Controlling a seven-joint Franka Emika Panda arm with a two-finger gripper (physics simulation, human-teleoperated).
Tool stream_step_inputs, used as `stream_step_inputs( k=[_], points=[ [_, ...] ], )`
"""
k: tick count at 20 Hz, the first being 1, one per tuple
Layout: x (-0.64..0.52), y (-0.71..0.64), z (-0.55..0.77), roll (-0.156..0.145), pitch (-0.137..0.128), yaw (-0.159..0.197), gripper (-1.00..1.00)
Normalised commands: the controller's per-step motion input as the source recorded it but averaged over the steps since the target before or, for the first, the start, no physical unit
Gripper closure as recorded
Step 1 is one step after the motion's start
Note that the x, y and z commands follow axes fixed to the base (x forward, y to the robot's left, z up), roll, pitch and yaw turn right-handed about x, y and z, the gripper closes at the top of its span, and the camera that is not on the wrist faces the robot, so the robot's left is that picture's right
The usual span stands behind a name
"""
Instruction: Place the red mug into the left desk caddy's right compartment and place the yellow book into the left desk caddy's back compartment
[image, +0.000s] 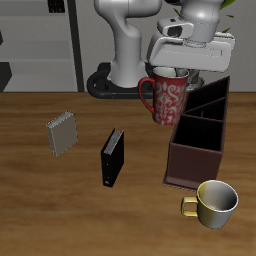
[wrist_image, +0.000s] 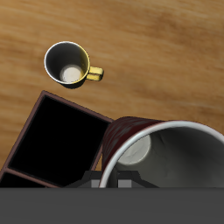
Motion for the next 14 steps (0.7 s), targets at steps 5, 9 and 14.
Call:
stream_step_inputs(
  k=[5,9,14],
  points=[
    [0.03,0.42,-0.13,0.052,0.040,-0.026,1.00],
    [0.09,0.29,-0.05,0.027,0.029,-0.073,1.00],
    [0.08,0.30,-0.19,0.028,0.040,-0.015,1.00]
  ],
)
